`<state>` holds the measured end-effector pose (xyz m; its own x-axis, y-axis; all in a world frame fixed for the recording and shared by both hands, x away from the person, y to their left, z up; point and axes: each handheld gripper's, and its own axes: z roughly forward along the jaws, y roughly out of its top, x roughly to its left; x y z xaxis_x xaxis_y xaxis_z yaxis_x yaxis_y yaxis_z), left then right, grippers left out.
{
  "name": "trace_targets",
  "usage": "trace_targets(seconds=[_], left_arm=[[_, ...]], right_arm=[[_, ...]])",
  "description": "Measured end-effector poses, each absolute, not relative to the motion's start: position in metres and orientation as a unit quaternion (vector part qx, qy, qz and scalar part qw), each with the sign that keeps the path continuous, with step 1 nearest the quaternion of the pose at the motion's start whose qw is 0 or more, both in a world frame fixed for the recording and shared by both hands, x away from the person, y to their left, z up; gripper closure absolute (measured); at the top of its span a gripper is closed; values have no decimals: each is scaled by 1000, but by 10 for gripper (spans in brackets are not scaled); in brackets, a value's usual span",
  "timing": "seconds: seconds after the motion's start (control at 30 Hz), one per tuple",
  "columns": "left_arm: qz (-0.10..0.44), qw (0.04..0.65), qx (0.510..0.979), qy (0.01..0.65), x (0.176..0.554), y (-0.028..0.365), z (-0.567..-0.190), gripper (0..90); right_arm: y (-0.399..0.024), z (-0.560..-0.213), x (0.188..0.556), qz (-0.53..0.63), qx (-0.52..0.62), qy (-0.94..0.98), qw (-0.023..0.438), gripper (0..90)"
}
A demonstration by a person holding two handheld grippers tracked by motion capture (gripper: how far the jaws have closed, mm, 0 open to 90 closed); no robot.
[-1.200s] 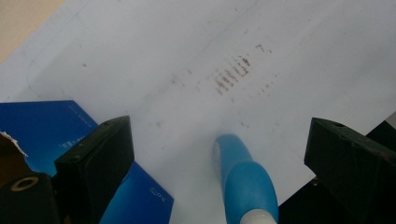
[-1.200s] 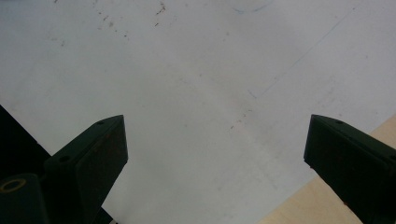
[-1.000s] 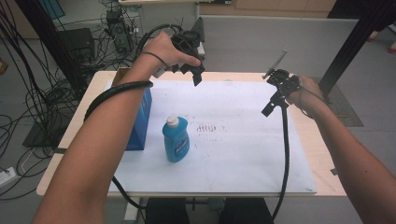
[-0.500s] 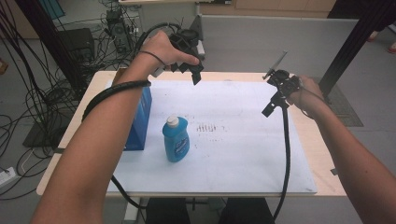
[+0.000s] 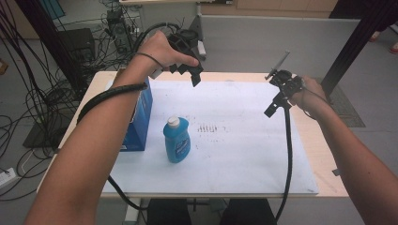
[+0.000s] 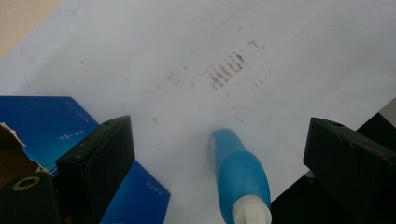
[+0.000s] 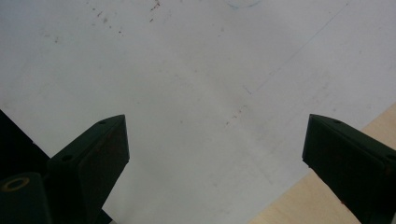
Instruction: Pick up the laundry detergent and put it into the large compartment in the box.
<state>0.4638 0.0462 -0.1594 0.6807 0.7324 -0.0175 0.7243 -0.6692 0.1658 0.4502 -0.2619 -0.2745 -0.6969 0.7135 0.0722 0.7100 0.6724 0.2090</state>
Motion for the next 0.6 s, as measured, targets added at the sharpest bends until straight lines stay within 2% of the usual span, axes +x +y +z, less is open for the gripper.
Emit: trace_targets(seconds=[0.6], left_arm=[[25,87,911,402,446,47,-157,94]], right_arm=[[-263,-275,448,112,393,912,8,67]])
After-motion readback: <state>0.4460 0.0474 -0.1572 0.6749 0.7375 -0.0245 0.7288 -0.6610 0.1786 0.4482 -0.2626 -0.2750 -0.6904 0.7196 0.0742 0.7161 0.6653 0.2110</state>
